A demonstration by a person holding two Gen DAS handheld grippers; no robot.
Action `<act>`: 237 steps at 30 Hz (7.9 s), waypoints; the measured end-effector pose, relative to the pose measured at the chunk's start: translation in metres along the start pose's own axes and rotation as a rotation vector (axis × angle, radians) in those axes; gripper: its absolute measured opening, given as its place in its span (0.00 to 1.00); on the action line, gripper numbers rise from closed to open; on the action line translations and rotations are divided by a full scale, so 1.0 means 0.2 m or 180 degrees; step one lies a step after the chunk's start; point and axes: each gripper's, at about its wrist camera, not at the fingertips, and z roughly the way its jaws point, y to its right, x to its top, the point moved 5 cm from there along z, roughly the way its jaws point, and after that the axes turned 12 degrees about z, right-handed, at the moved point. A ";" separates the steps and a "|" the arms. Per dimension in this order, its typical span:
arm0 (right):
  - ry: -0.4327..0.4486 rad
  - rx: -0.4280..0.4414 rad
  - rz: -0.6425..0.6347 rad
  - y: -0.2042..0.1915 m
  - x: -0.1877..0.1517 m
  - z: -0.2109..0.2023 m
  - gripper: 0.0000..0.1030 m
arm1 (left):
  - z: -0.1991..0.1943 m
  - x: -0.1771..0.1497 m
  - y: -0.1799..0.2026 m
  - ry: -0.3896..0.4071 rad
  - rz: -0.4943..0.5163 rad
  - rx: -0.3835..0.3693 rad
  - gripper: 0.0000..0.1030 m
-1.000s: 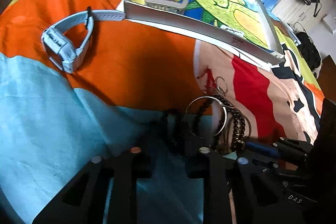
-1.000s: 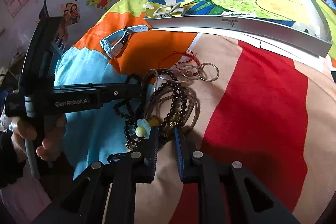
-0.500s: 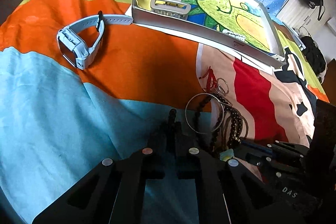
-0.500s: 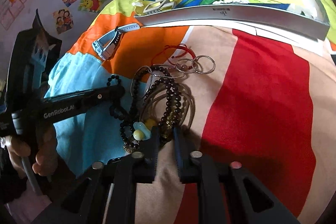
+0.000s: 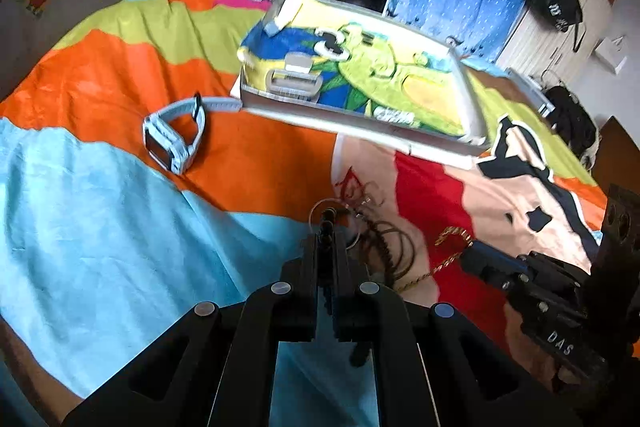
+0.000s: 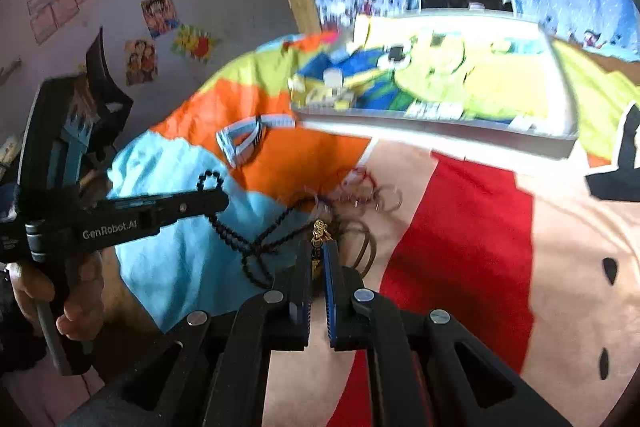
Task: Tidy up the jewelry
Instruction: 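Lift both items into the white tray and open both tools, then withdraw both tools from the tray toward the remaining rings, then grasp a thin metal ring with the left tool while the right tool grasps a brown hair tie, then carry the ring and hair tie over the white tray and open both tools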
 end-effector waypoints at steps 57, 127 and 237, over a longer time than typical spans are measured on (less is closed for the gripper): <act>0.0746 -0.0755 0.0673 0.83 0.67 0.17 0.12 | 0.83 0.72 0.10 -0.0468 0.0148 0.0145 0.18; 0.0430 -0.0498 0.0635 0.03 -0.19 -0.47 1.00 | -0.40 -0.48 0.09 -0.0377 0.0116 0.1253 0.99; 0.1541 -0.0203 0.0563 0.70 0.91 -0.05 0.03 | 0.62 1.02 0.25 0.0388 0.0684 0.0317 0.01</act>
